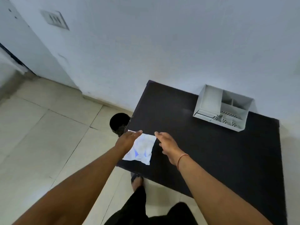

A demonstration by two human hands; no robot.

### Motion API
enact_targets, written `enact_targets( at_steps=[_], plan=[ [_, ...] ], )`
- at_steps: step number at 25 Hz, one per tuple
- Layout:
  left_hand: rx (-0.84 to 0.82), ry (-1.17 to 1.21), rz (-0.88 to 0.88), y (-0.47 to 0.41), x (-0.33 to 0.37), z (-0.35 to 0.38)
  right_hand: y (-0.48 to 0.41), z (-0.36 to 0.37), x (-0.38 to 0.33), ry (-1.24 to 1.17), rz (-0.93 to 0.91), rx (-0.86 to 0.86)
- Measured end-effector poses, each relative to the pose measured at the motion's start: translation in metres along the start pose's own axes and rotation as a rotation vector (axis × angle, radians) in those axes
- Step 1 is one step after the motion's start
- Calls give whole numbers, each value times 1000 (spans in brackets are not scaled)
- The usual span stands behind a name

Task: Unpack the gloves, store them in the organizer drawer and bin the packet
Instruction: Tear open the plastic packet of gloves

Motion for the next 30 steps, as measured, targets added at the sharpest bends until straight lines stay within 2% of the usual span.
enact_targets(
  at_steps=[2,4,7,9,11,13,15,16,18,20,23,26,30],
  plan=[
    [-38,48,-102,-20,-8,1,-20,12,19,-34,113,73],
    [-120,133,-170,-27,-21,6,-29,20,39,12,151,118],
    [-129,181,-247,-40,-26,5,-45,40,53,49,204,94],
    [-148,255,-319,-44,-28,1,-47,52,44,69,159,51],
    [-234,440,-382,-42,-22,-4,-42,52,14,215,-47,59],
    [-383,638,-410,-43,-8,-4,-25,45,-27,467,-404,65],
    [-531,704,-342,-31,19,-5,-2,34,-57,776,-695,18],
    [-561,703,-293,-26,34,-6,8,28,-67,888,-779,-29],
    [-608,663,-212,-15,60,-5,24,14,-87,849,-739,-74],
    [-638,619,-135,-5,79,-4,33,-5,-104,640,-616,57],
    [-727,570,-29,7,96,0,31,-24,-122,574,-418,180],
    [-756,522,5,10,98,2,30,-40,-129,408,-258,143],
    [-761,476,25,10,96,2,45,-52,-130,291,-264,7]
  ],
)
Point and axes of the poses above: each hand's wrist, its own y-axis away from the middle knuckle, its own z-axis out of the palm, x = y × z, the point moved 4 cm from there along -y, towards the middle knuckle, and after that the axes turned 15 degrees about -z, right-handed, at the moved point
